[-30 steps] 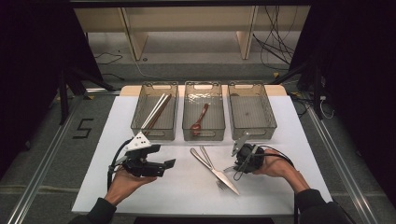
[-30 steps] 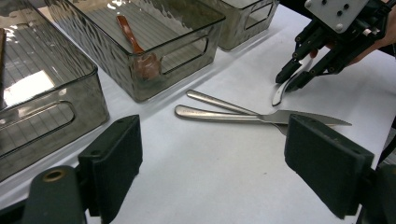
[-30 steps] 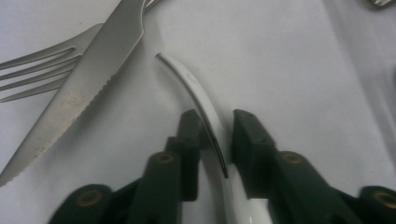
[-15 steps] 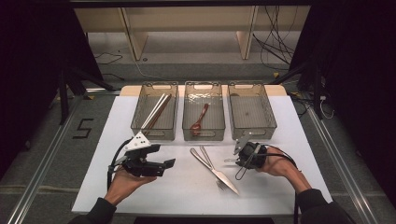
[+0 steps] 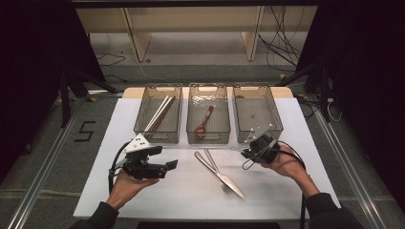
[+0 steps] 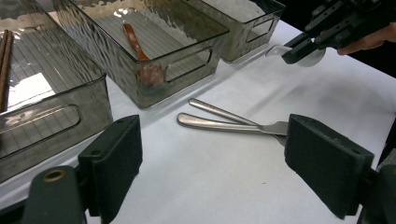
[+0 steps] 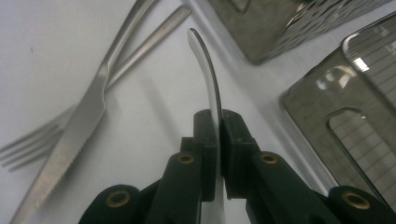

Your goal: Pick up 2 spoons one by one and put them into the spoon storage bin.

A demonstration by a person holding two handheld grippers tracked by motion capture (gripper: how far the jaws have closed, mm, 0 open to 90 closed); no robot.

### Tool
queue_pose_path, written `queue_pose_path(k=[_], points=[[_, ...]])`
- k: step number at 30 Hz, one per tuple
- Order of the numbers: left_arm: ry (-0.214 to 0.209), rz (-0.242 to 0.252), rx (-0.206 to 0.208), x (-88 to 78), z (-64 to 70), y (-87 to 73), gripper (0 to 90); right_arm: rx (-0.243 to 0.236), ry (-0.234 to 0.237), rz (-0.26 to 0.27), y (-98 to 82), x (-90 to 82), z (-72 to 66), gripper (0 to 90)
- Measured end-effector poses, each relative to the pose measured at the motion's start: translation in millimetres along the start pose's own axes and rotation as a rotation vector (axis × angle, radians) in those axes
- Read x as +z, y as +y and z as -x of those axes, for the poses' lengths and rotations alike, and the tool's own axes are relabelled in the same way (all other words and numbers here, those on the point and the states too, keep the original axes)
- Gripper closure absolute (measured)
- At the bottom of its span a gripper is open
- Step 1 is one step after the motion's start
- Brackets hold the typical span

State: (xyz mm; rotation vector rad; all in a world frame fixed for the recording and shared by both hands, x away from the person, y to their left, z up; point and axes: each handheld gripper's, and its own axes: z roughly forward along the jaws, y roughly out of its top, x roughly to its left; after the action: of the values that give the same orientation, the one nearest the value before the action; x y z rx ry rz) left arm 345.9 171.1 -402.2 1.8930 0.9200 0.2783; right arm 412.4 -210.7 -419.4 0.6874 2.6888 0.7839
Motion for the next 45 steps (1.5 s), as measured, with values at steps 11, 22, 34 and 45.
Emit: queue_pose_path(k=[11, 22, 34, 45], points=[[0.014, 0.052, -0.014, -2.7, -1.8, 0.0, 17.9, 0.156, -0.001, 0.16, 22.4, -17.2, 13.9, 86.3], [0.02, 0.086, -0.018, -5.5, -2.7, 0.0, 17.0, 0.213, -0.034, 0.199, 56.2, -10.7, 27.1, 86.3], [0.024, 0.078, -0.021, -5.3, -3.0, -0.5, 16.9, 0.279, -0.047, 0.228, 93.1, -0.4, 45.1, 86.2], [0.024, 0.08, -0.021, -5.6, -3.0, -0.6, 16.9, 0.299, -0.06, 0.226, 117.2, 11.8, 52.7, 86.1]])
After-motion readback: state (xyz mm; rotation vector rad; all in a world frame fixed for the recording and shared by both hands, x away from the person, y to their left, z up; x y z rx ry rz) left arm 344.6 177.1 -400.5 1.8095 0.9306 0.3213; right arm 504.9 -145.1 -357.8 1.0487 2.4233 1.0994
